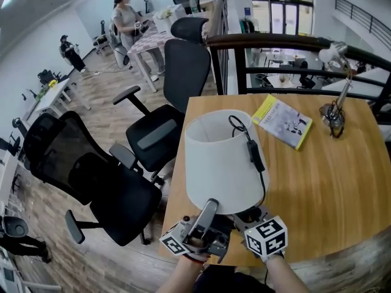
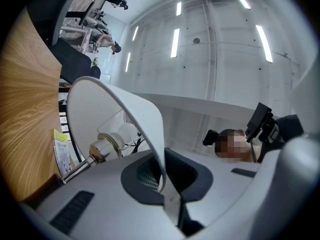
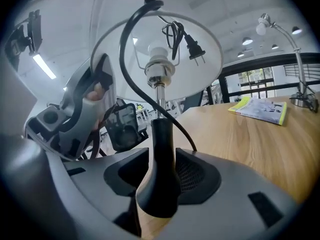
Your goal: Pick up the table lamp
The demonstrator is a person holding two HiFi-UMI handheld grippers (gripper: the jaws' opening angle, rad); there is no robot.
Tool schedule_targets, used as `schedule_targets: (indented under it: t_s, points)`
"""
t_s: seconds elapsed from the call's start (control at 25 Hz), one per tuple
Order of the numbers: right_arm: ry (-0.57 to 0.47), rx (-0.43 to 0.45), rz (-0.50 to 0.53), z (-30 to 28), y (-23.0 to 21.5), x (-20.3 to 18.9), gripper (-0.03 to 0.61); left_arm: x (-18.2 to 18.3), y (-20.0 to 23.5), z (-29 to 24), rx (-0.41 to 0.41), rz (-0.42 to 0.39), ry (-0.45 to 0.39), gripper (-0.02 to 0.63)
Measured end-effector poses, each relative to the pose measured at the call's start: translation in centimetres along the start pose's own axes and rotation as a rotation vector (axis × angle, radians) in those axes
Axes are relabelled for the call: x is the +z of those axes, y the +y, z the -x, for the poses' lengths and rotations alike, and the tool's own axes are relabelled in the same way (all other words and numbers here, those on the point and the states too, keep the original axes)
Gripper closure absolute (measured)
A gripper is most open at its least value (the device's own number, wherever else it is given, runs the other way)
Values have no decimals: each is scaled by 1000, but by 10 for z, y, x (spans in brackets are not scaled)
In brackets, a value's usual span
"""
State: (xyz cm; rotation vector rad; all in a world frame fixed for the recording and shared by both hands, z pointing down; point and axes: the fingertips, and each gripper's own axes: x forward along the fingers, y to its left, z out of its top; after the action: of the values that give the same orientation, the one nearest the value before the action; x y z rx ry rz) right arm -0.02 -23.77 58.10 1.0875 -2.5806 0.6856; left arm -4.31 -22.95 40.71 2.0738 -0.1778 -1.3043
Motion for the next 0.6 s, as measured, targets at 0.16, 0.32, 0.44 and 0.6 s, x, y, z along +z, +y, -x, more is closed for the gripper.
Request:
schedule_targets:
  t_s: [0.16,0.32,0.44,0.6]
  points:
    - [22,-4,-1,-11,0,1,428,2,0,-1,0,1,-1,603]
    - [30,-2,-5,-18,-1,0,428,3,1,0,2,6,1,603]
    - [32,-1,-4,-21,-2,0,428,4,1,-1,-4,11,7,603]
    - [24,10,0,-22,-2,0,428,5,2,-1,-6,22,-2,603]
